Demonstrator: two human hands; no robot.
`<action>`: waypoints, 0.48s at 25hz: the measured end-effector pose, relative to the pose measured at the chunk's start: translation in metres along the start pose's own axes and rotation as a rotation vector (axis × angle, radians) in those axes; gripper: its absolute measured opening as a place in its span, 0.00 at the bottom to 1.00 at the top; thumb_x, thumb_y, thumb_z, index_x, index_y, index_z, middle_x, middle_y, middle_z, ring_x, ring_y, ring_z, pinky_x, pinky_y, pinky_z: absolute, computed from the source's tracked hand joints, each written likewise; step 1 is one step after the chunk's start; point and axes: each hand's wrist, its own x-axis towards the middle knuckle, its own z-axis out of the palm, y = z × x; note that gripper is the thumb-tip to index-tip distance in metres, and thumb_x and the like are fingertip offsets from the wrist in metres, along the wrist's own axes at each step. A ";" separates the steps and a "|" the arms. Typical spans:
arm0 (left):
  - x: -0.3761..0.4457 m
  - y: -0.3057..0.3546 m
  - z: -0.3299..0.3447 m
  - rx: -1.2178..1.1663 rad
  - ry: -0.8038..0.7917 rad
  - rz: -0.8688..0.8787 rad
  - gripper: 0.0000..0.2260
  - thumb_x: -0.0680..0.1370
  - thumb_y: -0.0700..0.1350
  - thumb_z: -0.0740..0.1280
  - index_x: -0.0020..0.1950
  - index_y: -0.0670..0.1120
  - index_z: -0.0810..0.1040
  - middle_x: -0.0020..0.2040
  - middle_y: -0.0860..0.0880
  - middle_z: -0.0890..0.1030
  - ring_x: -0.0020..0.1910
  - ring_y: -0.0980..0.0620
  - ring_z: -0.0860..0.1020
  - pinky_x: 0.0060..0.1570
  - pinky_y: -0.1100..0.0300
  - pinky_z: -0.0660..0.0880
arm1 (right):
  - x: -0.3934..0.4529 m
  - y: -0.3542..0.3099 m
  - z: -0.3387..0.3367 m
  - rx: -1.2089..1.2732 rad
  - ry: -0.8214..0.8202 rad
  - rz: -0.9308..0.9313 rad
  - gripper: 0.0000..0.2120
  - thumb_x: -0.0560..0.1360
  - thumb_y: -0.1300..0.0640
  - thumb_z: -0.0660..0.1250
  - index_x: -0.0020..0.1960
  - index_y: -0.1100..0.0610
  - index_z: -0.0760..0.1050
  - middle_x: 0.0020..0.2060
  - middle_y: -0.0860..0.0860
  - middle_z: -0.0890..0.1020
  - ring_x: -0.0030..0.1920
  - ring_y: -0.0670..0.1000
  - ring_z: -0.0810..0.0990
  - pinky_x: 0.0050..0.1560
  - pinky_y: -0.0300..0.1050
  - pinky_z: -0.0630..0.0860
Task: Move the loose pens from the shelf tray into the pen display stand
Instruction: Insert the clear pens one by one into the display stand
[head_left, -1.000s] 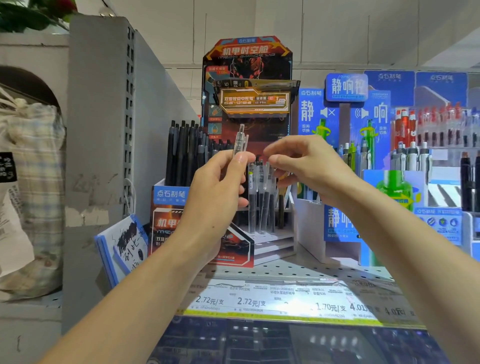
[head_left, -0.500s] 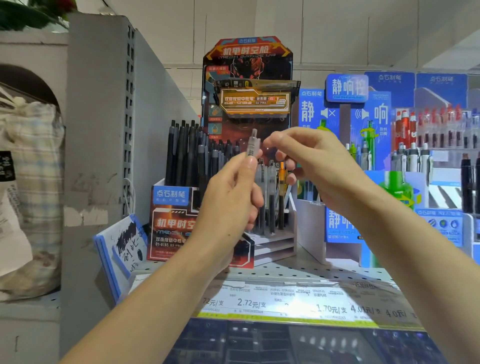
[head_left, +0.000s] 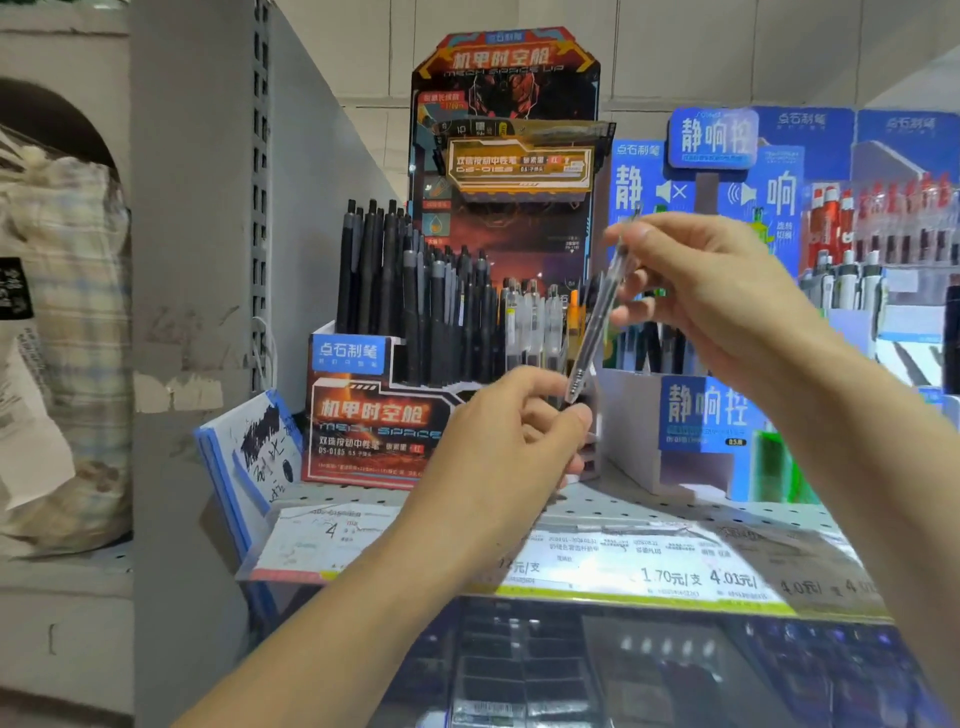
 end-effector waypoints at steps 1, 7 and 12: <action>-0.006 -0.003 -0.002 0.107 -0.002 0.034 0.11 0.81 0.50 0.68 0.63 0.54 0.77 0.44 0.54 0.84 0.44 0.59 0.83 0.45 0.62 0.81 | 0.000 0.004 0.002 -0.040 0.003 -0.017 0.08 0.82 0.59 0.66 0.53 0.63 0.81 0.34 0.50 0.78 0.33 0.45 0.77 0.35 0.41 0.81; -0.033 -0.013 -0.012 0.342 -0.053 0.127 0.06 0.78 0.51 0.70 0.43 0.55 0.85 0.41 0.60 0.81 0.41 0.64 0.79 0.40 0.68 0.73 | -0.001 0.017 0.014 -0.248 0.076 -0.133 0.04 0.81 0.61 0.67 0.53 0.59 0.81 0.35 0.52 0.80 0.33 0.49 0.80 0.37 0.50 0.85; -0.035 -0.013 -0.012 0.340 -0.081 0.114 0.05 0.76 0.54 0.71 0.44 0.56 0.86 0.44 0.61 0.81 0.48 0.64 0.78 0.49 0.59 0.77 | -0.001 0.021 0.019 -0.399 0.081 -0.157 0.04 0.80 0.62 0.68 0.50 0.60 0.81 0.33 0.52 0.82 0.35 0.53 0.83 0.38 0.51 0.85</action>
